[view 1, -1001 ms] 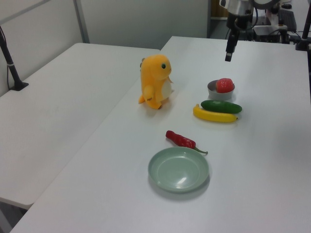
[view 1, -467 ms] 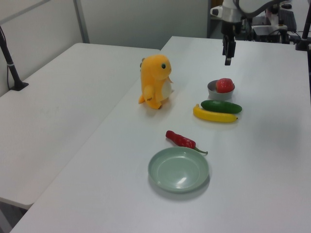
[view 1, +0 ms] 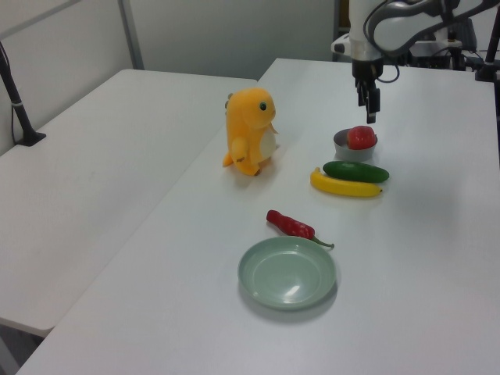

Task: Red apple placed in the center of the desktop
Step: 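Lower the gripper into the grey bowl and close on the red apple, then lift the red apple out of the bowl over the cucumber and banana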

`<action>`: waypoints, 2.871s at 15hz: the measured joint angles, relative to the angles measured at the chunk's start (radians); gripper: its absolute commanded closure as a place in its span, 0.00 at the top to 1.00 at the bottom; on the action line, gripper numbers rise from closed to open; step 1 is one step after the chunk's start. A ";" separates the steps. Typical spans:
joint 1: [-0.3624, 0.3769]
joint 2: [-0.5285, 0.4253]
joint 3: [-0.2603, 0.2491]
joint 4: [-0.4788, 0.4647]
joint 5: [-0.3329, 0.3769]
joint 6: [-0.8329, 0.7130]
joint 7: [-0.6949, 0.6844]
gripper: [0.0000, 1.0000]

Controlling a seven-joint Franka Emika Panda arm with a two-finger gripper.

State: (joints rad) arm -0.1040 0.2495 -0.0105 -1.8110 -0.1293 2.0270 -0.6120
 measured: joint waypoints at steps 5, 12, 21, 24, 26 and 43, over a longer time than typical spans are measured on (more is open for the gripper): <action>0.006 0.045 0.010 0.001 -0.032 0.000 -0.008 1.00; 0.024 0.090 0.012 0.002 -0.102 0.033 -0.007 0.28; 0.028 0.092 0.012 0.013 -0.115 0.033 0.051 0.28; 0.029 0.088 0.028 0.019 -0.115 0.033 0.051 0.28; 0.029 0.076 0.047 0.018 -0.115 0.029 0.055 0.28; 0.075 -0.095 0.274 -0.007 0.101 -0.089 0.593 0.28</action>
State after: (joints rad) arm -0.0286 0.1550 0.2638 -1.8178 -0.0281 1.9378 -0.0190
